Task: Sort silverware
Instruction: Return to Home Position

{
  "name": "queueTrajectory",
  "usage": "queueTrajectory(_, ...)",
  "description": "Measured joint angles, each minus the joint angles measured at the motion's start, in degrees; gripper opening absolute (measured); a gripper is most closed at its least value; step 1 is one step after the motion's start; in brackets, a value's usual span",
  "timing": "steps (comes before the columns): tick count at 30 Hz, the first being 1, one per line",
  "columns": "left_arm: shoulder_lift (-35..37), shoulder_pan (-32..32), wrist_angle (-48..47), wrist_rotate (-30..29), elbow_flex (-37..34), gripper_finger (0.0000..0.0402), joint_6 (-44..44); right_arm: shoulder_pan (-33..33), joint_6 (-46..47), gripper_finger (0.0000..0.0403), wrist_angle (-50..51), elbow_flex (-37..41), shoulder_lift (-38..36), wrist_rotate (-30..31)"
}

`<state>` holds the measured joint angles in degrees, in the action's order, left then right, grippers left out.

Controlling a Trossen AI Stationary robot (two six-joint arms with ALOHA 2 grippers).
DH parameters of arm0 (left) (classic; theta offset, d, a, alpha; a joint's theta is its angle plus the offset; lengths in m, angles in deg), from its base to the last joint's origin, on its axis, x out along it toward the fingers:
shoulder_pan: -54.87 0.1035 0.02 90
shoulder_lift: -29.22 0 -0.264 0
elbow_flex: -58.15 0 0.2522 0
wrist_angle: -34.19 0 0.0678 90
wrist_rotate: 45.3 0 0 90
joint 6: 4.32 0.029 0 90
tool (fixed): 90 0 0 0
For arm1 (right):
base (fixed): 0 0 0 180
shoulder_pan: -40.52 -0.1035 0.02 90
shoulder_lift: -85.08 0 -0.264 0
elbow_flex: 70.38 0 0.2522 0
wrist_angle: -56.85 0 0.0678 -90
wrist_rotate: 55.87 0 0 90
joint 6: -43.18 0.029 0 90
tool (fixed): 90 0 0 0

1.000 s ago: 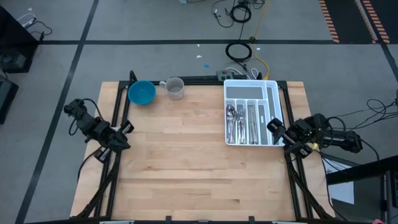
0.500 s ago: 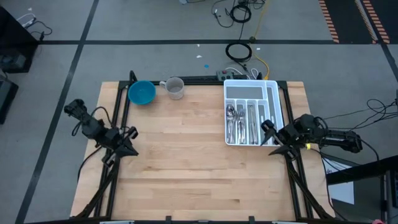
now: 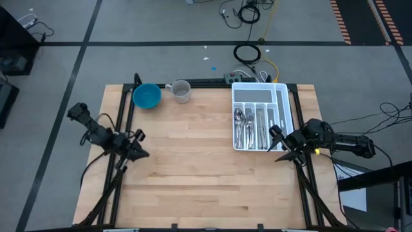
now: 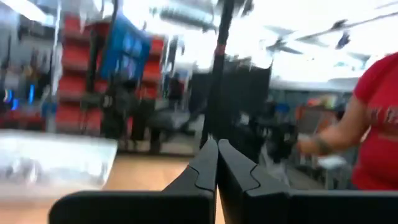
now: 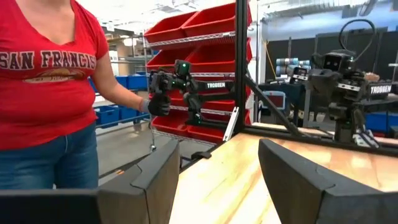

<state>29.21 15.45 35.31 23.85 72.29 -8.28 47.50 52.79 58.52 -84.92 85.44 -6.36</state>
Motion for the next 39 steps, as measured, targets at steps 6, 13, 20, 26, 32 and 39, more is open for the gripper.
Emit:
queueTrajectory(6,0.00,0.08,2.49,12.29,-0.02,0.0007,-9.02,0.00,0.12,0.0210,1.78,-0.02,0.00,0.04)
queueTrajectory(13,0.00,0.08,0.79,16.88,-0.04,0.0007,-4.60,0.00,-1.29,0.0210,6.32,-0.04,0.00,2.75)
queueTrajectory(20,0.00,0.04,-7.02,16.33,-0.04,0.0007,-11.94,0.02,-1.84,0.0210,7.49,-0.07,2.57,4.58)
queueTrajectory(26,0.00,0.02,-9.23,12.16,-0.07,0.0007,-1.23,0.02,-6.27,0.0210,7.51,-0.07,3.26,4.51)
queueTrajectory(32,0.00,0.02,-8.89,2.82,-0.07,0.0007,2.41,0.02,-10.22,0.0210,7.55,-0.07,3.26,4.20)
queueTrajectory(39,-0.62,0.09,-12.18,8.77,-0.04,0.0007,-8.25,0.02,-15.68,0.0210,7.59,-0.07,3.98,4.20)
